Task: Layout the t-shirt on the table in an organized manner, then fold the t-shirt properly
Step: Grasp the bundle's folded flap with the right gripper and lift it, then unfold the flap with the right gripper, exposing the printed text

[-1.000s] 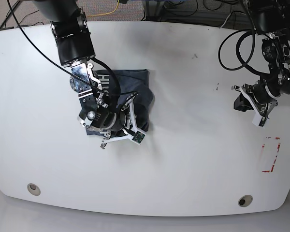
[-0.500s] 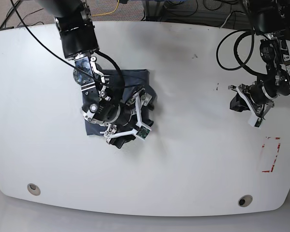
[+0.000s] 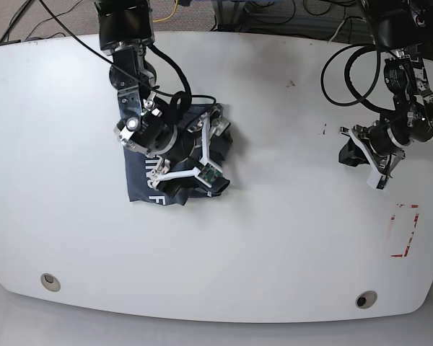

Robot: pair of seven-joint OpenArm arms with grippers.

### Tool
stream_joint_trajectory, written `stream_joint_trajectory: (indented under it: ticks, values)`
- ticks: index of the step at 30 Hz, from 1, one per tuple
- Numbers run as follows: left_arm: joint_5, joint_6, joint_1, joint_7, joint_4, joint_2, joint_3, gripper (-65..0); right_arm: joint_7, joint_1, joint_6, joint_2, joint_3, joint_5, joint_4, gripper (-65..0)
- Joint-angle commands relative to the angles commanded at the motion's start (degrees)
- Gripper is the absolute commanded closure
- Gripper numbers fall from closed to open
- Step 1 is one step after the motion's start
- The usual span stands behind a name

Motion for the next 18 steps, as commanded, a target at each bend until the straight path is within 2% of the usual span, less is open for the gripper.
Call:
stream_joint_trajectory:
  ticks: [4, 10, 12, 14, 15, 16, 18]
  values:
    - [0.00, 0.00, -0.09, 0.00, -1.67, 0.00, 0.09, -6.4, 0.88, -0.09, 0.00, 0.09, -0.35, 0.00, -2.37, -65.0]
    - [-0.09, 0.00, -1.14, -0.09, -4.57, 0.00, 0.09, -6.4, 5.89, 0.00, 0.00, 1.58, -0.44, -0.09, -8.70, -63.1]
    - [-0.09, 0.00, -1.14, -0.09, -4.57, 0.00, 0.09, -6.4, 7.30, 0.09, 0.00, 2.02, -0.44, 0.00, -10.02, -55.8]
    - [-0.09, 0.00, -1.14, -0.09, -4.57, 0.00, 0.09, -6.4, 7.82, 0.00, 0.00, 2.46, -0.44, 0.00, -10.20, -44.4]
    - [-0.09, 0.00, -1.14, -0.09, -4.57, 0.00, 0.09, -6.4, 7.82, 0.00, 0.00, 2.64, -0.44, 0.00, -10.20, -41.9]
    - [-0.09, 0.00, -1.14, -0.09, -4.57, 0.00, 0.09, -6.4, 7.74, 0.00, 0.00, 2.90, -0.44, 0.00, -10.11, -34.7]
    - [-0.09, 0.00, -1.14, -0.09, -4.57, 0.00, 0.09, -6.4, 7.65, -0.09, 0.00, 2.99, -0.44, -0.09, -9.93, -26.3]
